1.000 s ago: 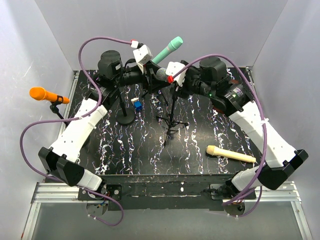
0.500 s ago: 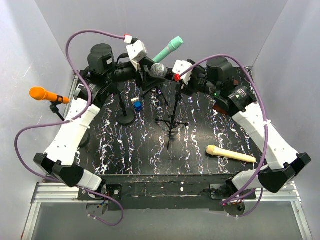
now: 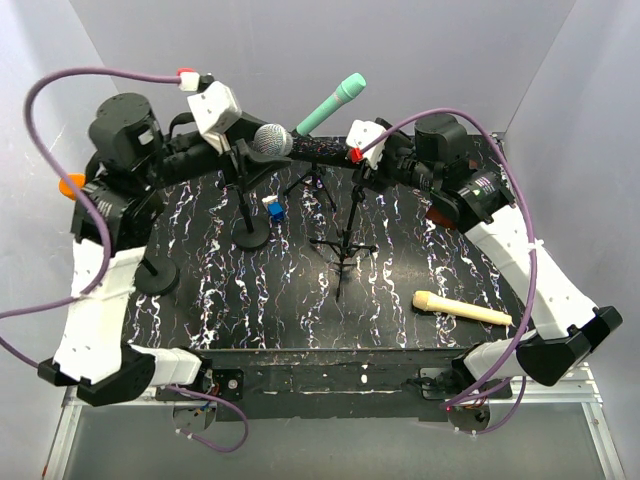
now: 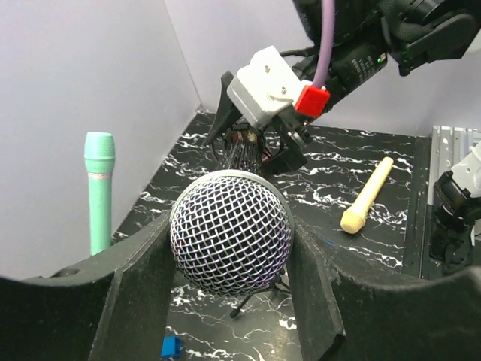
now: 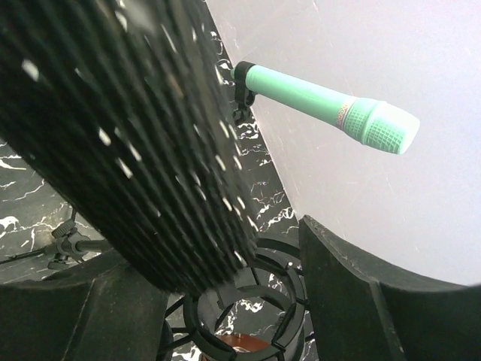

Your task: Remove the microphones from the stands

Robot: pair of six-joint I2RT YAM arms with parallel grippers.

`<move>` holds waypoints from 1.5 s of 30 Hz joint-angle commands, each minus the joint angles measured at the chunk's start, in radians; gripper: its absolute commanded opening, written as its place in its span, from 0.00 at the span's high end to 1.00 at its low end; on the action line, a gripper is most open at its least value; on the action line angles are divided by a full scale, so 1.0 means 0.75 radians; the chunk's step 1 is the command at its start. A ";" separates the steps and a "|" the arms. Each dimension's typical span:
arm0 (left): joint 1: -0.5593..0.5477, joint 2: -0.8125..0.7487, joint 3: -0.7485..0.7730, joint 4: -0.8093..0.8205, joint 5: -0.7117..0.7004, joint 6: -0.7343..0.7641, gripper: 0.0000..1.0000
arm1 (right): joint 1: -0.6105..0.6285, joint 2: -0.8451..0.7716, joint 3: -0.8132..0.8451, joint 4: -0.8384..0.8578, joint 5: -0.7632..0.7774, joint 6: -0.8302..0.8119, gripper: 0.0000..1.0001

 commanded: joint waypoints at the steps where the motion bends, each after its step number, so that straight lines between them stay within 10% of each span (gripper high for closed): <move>1: 0.004 -0.031 0.165 -0.187 -0.133 0.101 1.00 | -0.014 0.005 0.020 -0.146 -0.050 0.045 0.28; 10: 0.002 -0.055 0.012 -0.178 -0.146 0.120 1.00 | -0.012 -0.061 0.121 -0.167 -0.472 0.159 0.02; 30: 0.004 0.112 -0.041 0.175 0.112 -0.103 1.00 | 0.052 0.283 0.518 -0.110 -0.696 0.710 0.03; 35: 0.017 0.125 -0.025 0.168 0.118 -0.106 1.00 | 0.064 0.336 0.550 -0.058 -0.708 0.753 0.12; 40: 0.033 0.123 -0.031 0.181 0.079 -0.116 1.00 | 0.066 0.344 0.579 -0.054 -0.766 0.738 0.57; 45: 0.033 0.129 0.062 0.104 -0.119 0.008 0.13 | 0.064 0.318 0.583 0.083 -0.660 0.757 0.96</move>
